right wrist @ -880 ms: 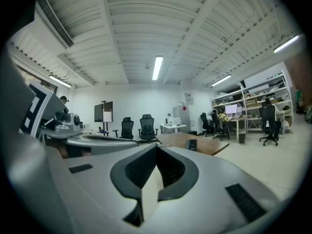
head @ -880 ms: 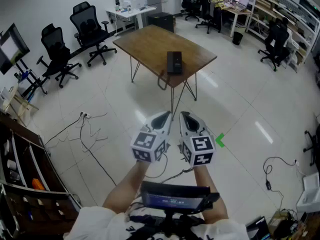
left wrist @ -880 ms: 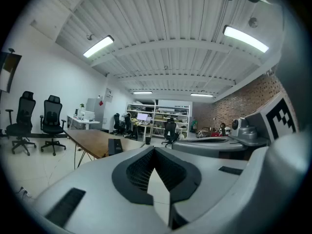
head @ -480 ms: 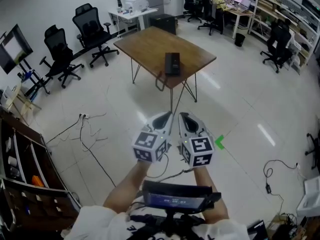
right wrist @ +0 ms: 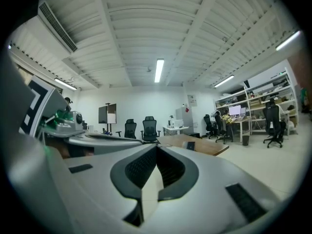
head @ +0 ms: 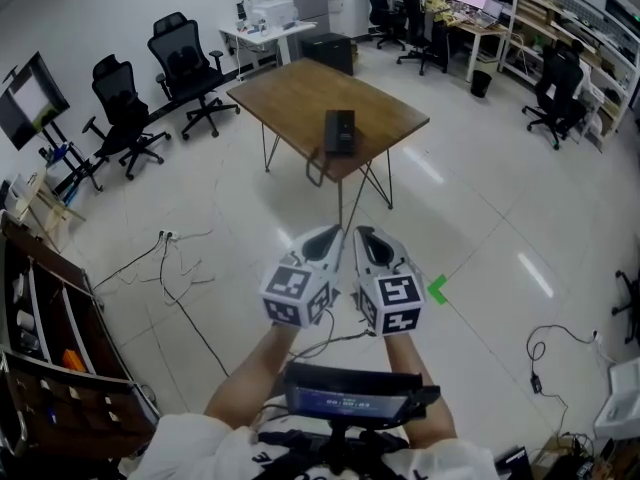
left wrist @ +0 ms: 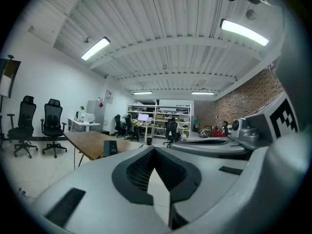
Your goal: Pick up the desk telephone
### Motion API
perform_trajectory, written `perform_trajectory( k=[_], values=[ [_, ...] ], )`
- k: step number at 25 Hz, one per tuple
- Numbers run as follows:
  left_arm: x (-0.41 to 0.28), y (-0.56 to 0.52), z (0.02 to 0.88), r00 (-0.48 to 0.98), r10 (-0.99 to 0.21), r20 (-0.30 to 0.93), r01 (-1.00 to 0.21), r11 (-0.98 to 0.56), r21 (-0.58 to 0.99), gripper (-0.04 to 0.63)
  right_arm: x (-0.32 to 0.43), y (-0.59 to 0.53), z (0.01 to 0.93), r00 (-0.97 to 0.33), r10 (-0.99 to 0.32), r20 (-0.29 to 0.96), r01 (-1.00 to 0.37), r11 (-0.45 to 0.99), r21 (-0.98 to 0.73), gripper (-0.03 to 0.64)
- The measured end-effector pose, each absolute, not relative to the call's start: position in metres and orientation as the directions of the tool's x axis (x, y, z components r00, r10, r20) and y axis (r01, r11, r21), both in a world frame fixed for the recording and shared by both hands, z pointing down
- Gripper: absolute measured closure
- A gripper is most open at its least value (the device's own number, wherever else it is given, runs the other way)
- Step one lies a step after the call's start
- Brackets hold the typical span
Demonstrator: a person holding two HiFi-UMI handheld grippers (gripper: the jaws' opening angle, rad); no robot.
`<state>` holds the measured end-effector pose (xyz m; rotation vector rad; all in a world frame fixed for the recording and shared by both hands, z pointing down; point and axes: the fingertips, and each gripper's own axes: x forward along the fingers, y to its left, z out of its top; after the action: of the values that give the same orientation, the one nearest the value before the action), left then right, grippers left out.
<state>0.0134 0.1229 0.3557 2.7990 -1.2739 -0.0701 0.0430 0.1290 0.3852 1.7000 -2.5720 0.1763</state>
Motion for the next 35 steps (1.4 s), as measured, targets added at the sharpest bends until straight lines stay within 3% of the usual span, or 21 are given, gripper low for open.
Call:
perform_trajectory(
  k=[18, 35],
  values=[
    [0.017, 0.070, 0.360, 0.651, -0.758, -0.039, -0.751, -0.651, 0.106, 0.594, 0.050, 0.079, 0.389, -0.387, -0.917, 0.100, -0.922, 0.385, -0.037, 0.617],
    [0.009, -0.023, 0.386, 0.670, -0.742, 0.025, -0.738, -0.662, 0.130, 0.594, 0.041, -0.013, 0.412, -0.368, -0.918, 0.149, -0.930, 0.362, -0.066, 0.617]
  ],
)
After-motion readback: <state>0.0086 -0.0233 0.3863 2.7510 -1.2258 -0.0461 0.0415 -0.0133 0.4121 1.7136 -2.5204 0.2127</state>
